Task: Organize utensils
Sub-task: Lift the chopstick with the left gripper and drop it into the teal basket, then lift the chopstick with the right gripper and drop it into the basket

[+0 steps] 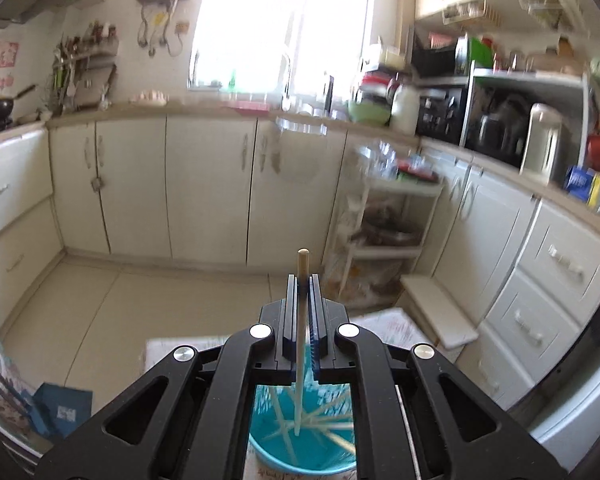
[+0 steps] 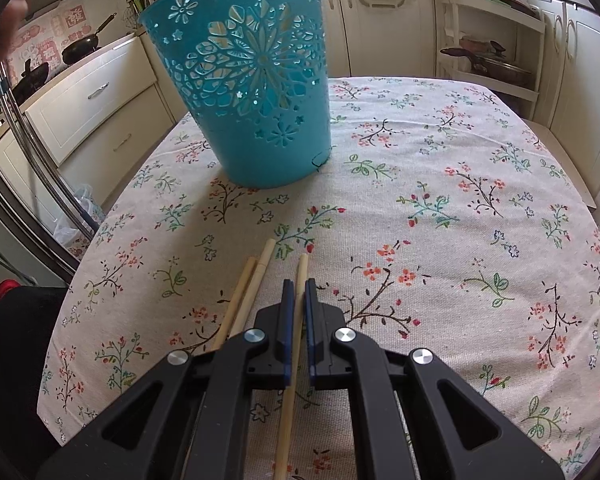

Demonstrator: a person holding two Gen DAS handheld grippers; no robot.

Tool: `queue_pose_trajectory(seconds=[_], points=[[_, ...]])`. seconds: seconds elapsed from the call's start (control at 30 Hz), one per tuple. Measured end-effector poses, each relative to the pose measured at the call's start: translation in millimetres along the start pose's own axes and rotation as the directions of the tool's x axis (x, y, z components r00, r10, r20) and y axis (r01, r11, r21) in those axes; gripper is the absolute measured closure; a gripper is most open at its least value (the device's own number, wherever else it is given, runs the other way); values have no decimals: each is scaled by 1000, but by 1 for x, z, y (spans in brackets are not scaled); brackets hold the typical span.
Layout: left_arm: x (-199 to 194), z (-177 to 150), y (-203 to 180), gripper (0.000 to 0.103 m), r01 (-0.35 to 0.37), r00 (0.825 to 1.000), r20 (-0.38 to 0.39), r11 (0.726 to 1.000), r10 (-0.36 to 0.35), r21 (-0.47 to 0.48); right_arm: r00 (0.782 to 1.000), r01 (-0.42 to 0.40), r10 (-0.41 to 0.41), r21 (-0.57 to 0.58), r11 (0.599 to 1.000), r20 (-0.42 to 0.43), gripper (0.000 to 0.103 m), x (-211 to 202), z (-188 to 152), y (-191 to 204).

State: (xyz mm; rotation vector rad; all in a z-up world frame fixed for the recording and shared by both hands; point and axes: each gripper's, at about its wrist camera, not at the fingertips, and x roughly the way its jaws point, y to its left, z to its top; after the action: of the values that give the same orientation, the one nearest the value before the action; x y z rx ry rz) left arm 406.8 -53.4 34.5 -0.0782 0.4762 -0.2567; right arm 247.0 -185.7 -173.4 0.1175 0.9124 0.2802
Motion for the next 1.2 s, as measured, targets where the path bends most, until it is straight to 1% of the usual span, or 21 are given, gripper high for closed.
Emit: queue_pose_trajectory(seconds=[0.1, 0.17, 0.23, 0.3, 0.33, 0.4, 0.47, 0.5, 0.57, 0.6, 0.63, 0.67, 0.73, 0.83, 0.9, 0.97, 1.0, 1.03, 1.07, 1.2], points=[[18, -27, 5, 98, -27, 997, -68, 1000, 26, -5, 1000, 1, -1, -1, 1000, -1, 97, 0, 0, 0], [21, -42, 9, 97, -37, 995, -98, 999, 36, -9, 1000, -2, 2, 1, 1000, -1, 97, 0, 0, -1], [16, -55, 14, 92, -53, 993, -109, 999, 52, -5, 1000, -10, 10, 9, 1000, -3, 97, 0, 0, -2], [6, -68, 20, 81, -71, 992, -103, 997, 70, -5, 1000, -20, 21, 20, 1000, -4, 97, 0, -1, -4], [-1, -75, 24, 78, -80, 992, -99, 997, 79, -8, 1000, -22, 22, 22, 1000, -5, 97, -1, -1, -5], [-12, -88, 32, 66, -96, 991, -91, 995, 94, -19, 1000, -16, 16, 14, 1000, -5, 97, -1, 0, -4], [-20, -106, 42, 60, -115, 989, -103, 992, 110, -43, 1000, 3, -3, -7, 1000, -3, 97, -1, -1, 0], [-21, -118, 47, 57, -116, 987, -122, 992, 108, -56, 1000, 23, -23, -31, 999, -2, 97, -1, -1, 3], [-18, -141, 56, 57, -117, 979, -175, 991, 104, -70, 997, 73, -72, -93, 993, 6, 97, 0, -3, 14], [-14, -155, 61, 56, -119, 972, -210, 990, 101, -78, 996, 91, -91, -116, 989, 10, 97, 0, -4, 17], [-11, -167, 64, 57, -115, 966, -240, 989, 91, -88, 994, 105, -104, -134, 985, 14, 97, 0, -5, 20], [-7, -176, 67, 56, -110, 961, -263, 990, 82, -94, 995, 102, -101, -132, 986, 13, 97, 0, -5, 20], [2, -193, 68, 56, -100, 947, -314, 991, 67, -91, 998, 55, -56, -77, 995, 0, 97, -2, -5, 10], [10, -206, 60, 51, -90, 935, -347, 995, 67, -50, 998, -68, 68, 51, 996, -4, 98, -9, -5, -10], [16, -218, 52, 47, -86, 924, -377, 996, 72, -18, 988, -153, 150, 114, 982, 35, 98, -21, -2, -18], [21, -225, 45, 47, -83, 910, -408, 997, 73, -5, 978, -204, 195, 137, 969, 76, 98, -32, 2, -19], [24, -225, 41, 47, -86, 906, -414, 996, 84, 16, 970, -236, 222, 150, 960, 103, 98, -41, 4, -20], [22, -225, 38, 46, -84, 911, -403, 996, 91, 35, 964, -254, 237, 157, 954, 119, 98, -46, 6, -21], [20, -225, 38, 42, -85, 912, -399, 996, 93, 37, 957, -276, 255, 163, 947, 140, 98, -53, 7, -20], [21, -226, 45, 41, -99, 908, -409, 995, 92, 5, 938, -324, 291, 181, 928, 187, 98, -73, 12, -20]])
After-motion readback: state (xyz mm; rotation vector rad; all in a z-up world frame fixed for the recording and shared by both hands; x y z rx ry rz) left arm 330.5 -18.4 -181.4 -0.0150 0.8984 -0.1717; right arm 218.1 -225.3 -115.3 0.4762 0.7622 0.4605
